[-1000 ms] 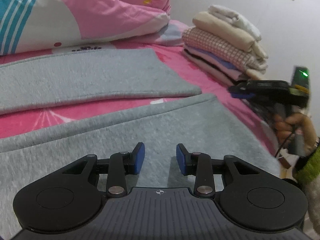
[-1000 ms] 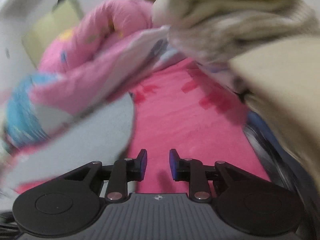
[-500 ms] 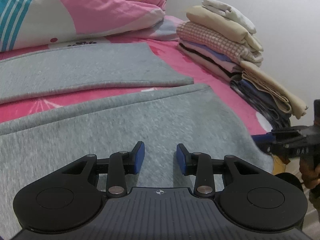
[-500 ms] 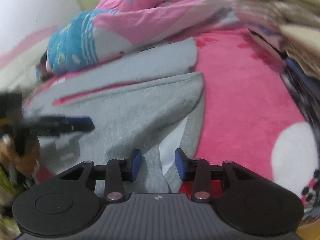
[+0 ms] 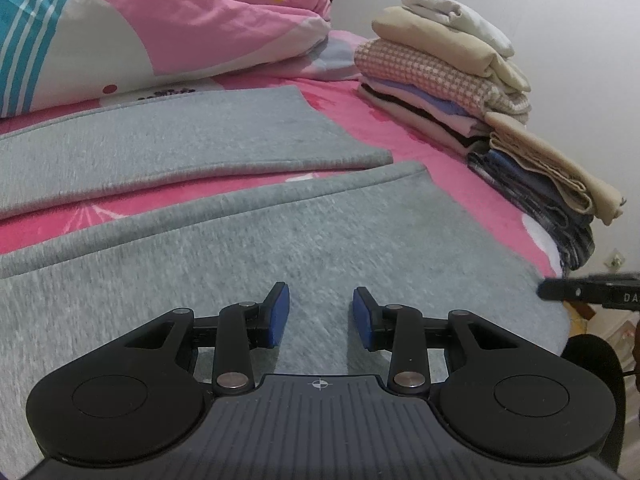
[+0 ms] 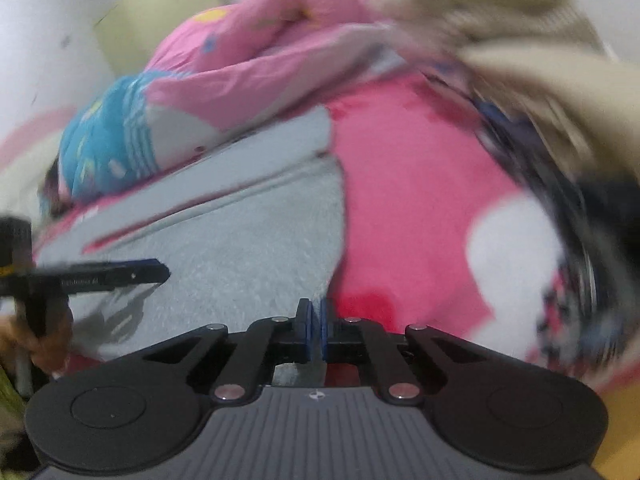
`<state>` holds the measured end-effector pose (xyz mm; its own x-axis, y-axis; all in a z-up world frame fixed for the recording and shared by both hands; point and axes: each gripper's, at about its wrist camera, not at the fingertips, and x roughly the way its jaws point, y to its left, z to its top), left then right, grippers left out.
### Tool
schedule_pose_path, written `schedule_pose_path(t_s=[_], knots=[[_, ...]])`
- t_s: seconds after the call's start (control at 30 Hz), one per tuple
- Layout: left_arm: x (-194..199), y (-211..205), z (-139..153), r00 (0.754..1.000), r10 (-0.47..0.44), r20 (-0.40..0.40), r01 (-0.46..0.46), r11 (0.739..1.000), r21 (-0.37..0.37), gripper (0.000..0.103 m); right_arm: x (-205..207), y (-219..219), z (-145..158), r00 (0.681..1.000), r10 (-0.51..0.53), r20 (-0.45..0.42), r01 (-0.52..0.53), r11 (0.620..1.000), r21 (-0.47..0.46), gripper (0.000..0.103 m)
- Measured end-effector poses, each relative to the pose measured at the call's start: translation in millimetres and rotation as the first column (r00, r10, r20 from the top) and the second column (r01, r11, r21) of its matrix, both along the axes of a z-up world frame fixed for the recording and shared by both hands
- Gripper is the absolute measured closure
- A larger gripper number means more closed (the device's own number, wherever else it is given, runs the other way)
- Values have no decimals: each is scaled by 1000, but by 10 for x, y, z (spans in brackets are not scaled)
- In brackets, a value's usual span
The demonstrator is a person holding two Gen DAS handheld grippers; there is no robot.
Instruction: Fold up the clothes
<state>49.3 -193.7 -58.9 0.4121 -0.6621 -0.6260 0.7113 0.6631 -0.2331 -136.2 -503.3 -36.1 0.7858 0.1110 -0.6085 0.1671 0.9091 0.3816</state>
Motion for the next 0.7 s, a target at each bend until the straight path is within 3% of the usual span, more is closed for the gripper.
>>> schedule_pose_path(t_s=[0.13,0.3,0.4,0.47,0.53,0.63,0.7], knots=[[-2,-3,10,1000,-3,8,3,1000,11,68,-84,-200,-79,993,-114,-8,114,988,107,98],[-100,100,107,1000,-15,25,15,1000,-18,68,-222,-523,-63,968,-252,-17,248,937,245,95],[-295,162,198,994,-94,55,97,994,-52,68,-363,-523,-63,975,-220,-35,218,905,365,80],[-506,115,225,976,-205,80,209,977,-50,68,-440,-502,-104,980,-196,-44,193,852,487,64],[-730,23,224,943,-315,107,319,947,-23,68,-465,-475,-158,983,-172,-58,172,784,597,61],[-1045,-211,117,895,-413,166,403,911,92,68,-439,-418,-265,985,-139,-101,169,679,714,47],[-1185,-356,2,877,-430,215,393,899,193,68,-357,-374,-374,979,-127,-159,203,644,738,44]])
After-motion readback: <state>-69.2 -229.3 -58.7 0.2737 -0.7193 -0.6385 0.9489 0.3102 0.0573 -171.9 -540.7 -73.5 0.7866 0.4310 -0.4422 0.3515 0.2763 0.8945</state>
